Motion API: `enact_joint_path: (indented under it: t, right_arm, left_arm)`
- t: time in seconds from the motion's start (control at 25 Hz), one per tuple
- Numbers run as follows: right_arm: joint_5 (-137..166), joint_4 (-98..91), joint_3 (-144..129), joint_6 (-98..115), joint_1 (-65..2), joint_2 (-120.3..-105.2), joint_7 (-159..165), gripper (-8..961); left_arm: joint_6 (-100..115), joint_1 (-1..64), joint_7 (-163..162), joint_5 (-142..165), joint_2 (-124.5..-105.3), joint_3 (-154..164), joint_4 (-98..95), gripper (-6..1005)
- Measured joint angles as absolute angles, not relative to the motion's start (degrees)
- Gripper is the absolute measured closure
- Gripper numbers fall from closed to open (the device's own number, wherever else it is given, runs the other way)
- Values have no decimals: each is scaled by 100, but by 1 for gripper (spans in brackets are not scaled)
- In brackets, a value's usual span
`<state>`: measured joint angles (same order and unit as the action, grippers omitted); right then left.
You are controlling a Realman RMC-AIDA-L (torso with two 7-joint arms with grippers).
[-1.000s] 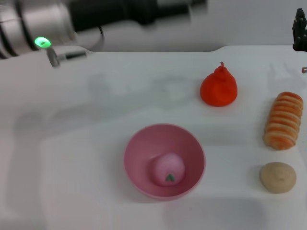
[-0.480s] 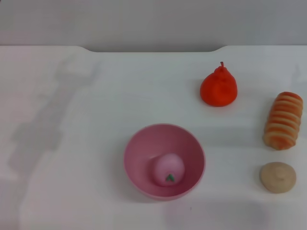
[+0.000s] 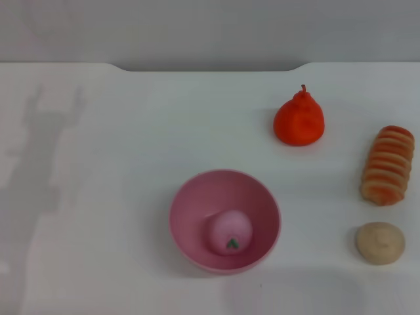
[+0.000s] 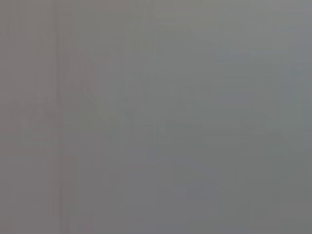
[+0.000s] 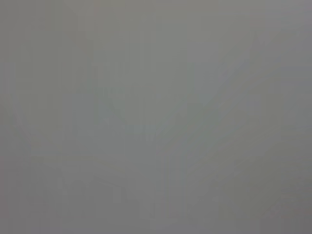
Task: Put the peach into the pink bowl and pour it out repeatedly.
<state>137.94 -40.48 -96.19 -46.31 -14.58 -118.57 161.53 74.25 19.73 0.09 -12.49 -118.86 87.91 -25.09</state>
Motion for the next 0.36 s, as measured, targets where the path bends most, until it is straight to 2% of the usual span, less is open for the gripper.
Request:
enact_joint_path:
  t: [0.36]
  right_arm:
    - [13820,-3139,-9635,-5538,-1999,-11861,16155,598]
  left_arm:
    - [7179,1935,-631,-1301,-11862,8879,-2380,152]
